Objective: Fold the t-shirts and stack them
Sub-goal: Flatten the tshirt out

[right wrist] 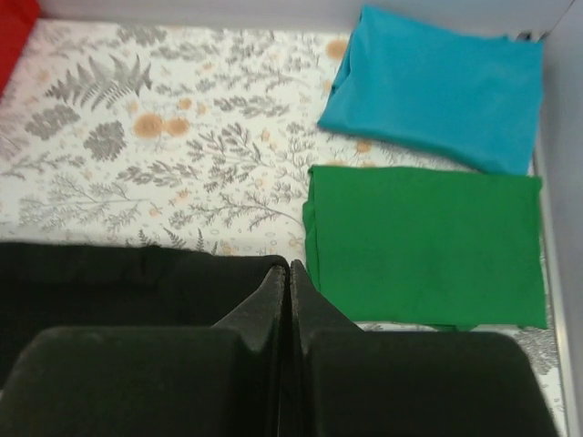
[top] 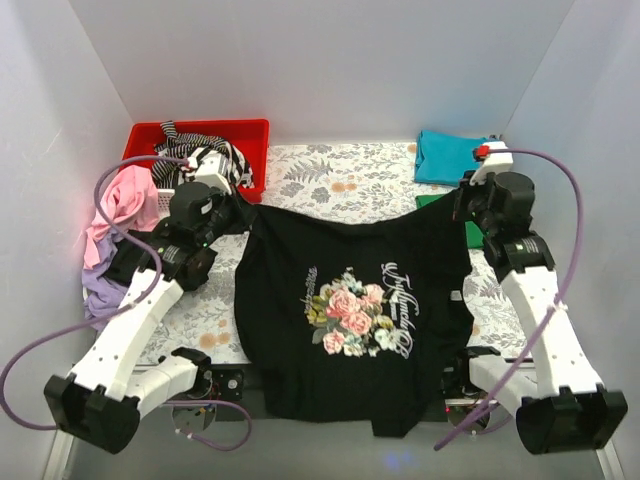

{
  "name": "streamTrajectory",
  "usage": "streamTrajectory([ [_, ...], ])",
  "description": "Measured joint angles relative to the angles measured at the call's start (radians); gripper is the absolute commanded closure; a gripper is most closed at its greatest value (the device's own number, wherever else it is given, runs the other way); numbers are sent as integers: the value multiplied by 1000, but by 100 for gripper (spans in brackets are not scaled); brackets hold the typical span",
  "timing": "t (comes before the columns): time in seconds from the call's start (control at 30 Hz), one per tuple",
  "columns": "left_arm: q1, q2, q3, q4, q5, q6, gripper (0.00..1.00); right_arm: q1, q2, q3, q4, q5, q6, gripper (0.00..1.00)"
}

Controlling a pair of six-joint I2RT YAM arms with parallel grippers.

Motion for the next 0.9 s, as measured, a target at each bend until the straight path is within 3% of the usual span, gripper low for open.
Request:
streamTrajectory([
  [0.23, 8, 209, -3, 206, -97, 2, 100, 0, 257, 3, 156, 0, 19, 99],
  [0.4, 25, 506, 70, 303, -108, 3, 100, 0, 492, 135, 216, 6, 19, 99],
  [0.6, 56, 838, 234, 288, -157, 22, 100, 0, 721, 305, 245, 49, 12, 99],
  [0.9, 98, 1027, 492, 219, -192, 53, 100, -16, 876, 439, 269, 232, -3, 99],
])
